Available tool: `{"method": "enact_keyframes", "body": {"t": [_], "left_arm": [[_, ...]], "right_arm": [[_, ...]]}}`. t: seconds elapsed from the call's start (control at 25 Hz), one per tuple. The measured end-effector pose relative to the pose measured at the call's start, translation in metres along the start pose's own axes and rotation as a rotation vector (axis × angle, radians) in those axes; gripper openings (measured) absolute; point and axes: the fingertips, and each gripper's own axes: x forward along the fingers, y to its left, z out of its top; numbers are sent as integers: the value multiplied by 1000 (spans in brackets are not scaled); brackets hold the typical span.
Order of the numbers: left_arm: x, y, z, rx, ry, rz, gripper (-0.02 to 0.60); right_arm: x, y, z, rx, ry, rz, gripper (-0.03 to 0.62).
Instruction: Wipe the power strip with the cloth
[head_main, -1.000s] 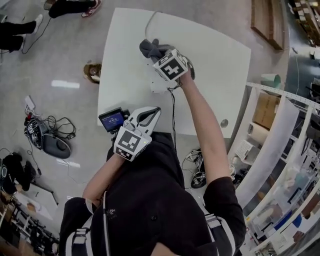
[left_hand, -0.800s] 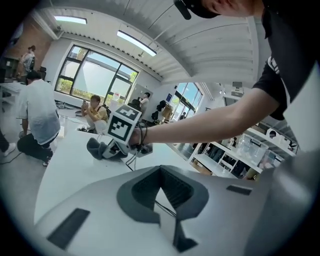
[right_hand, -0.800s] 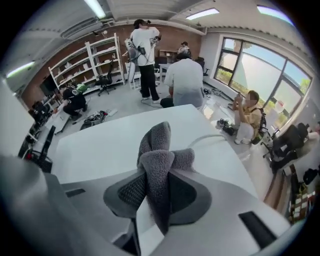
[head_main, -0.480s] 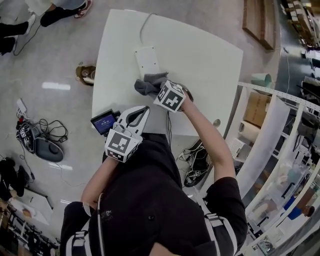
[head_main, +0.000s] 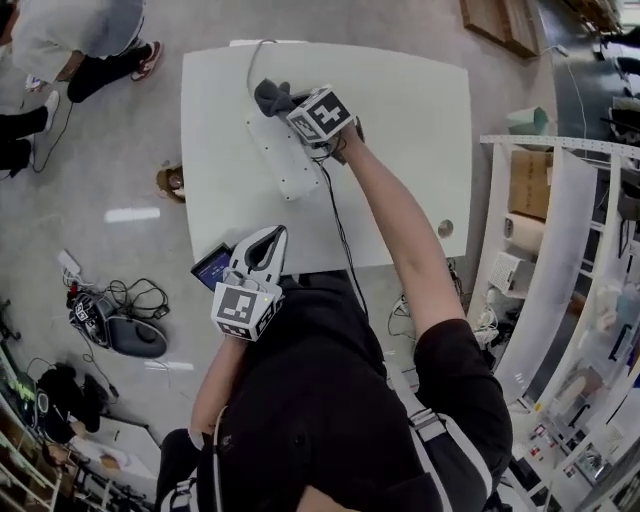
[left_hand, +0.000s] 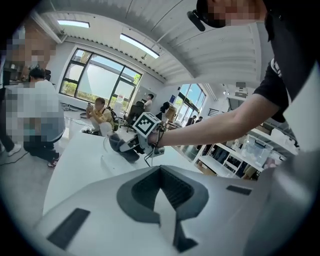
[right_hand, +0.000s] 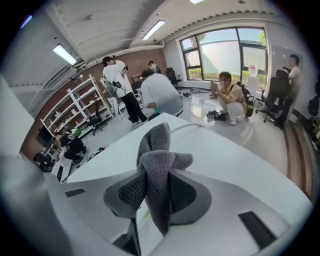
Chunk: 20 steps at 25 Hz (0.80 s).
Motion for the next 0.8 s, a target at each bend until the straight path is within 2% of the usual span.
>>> {"method": "enact_keyframes", "body": {"t": [0.08, 0.24, 0.36, 0.44, 0.56, 0.64, 0.8], "left_arm": [[-6, 3, 2, 4, -2, 16, 46], [-5, 10, 3, 2, -5, 27, 46], [0, 7, 8, 32, 7, -2, 46], [1, 4, 12, 58, 22, -36, 46], [2, 2, 15, 92, 43, -75, 46], [6, -2, 14, 103, 55, -88, 46], [14, -15, 14, 130, 69, -108, 46]], "right_arm": [[7, 12, -14, -4, 39, 6, 121], [-10, 50, -59, -14, -8, 13, 121], [-33, 86, -101, 4, -30, 18, 121], [-46, 104, -125, 59, -43, -1, 121], [-63, 100, -145, 257, -86, -67, 121], [-69, 91, -149, 336, -111, -139, 121], [-61, 104, -152, 251, -52, -209, 121]]}}
